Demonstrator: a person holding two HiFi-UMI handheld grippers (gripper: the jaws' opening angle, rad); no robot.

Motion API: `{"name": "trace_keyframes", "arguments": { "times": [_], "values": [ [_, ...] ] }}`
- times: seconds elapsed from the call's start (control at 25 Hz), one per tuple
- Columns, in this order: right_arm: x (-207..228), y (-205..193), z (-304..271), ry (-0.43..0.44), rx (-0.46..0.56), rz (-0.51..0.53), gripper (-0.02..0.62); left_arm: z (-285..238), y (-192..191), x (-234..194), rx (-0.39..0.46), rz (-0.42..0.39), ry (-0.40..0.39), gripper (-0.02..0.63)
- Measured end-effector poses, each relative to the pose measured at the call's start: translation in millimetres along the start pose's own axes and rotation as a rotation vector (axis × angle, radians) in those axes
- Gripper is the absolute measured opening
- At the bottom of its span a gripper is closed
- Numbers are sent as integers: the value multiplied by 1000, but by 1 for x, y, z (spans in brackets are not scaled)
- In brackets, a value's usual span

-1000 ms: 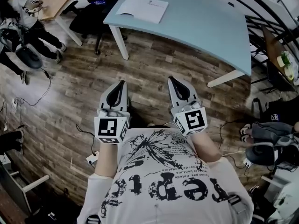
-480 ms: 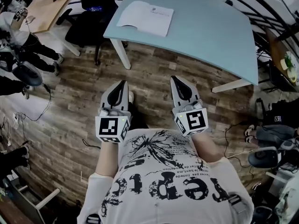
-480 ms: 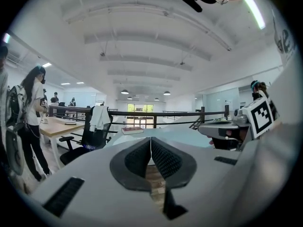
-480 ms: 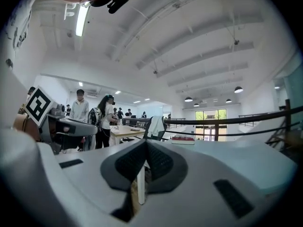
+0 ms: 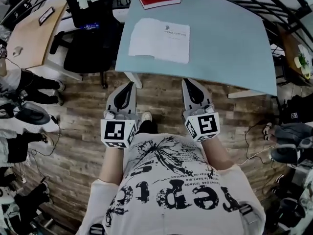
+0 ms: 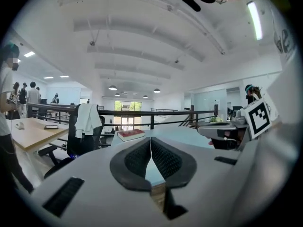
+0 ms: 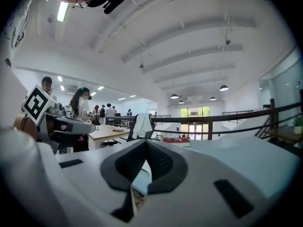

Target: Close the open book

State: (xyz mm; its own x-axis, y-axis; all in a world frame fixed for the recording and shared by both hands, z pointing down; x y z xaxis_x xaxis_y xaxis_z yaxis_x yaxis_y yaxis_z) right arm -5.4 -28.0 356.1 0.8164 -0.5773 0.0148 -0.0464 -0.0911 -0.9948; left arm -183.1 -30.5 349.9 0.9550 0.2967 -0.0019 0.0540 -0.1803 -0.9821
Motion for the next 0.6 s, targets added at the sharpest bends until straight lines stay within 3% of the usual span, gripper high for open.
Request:
{"name": "trace_keyframes", "arguments": {
  "times": [0.28, 0.6],
  "values": [
    [18, 9, -77, -94, -16, -2, 9, -76, 13, -55, -10, 5, -94, 18],
    [50, -14, -117, -123, -70, -23, 9, -129, -18, -58, -79, 21, -152, 20]
  ]
}}
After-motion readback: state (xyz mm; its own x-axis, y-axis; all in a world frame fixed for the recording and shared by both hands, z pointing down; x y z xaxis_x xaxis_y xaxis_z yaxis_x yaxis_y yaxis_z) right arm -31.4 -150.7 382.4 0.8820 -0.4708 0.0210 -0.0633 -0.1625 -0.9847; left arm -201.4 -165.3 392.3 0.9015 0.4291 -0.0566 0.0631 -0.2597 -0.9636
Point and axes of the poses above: the fingertips, and each gripper's own axes: z backward along the fingers, x to its right, y out of its top, the point moved 1 cm from there along z, backward along the fingers, and after that the axes turned 11 degrees about y, right-handed, at the moved point
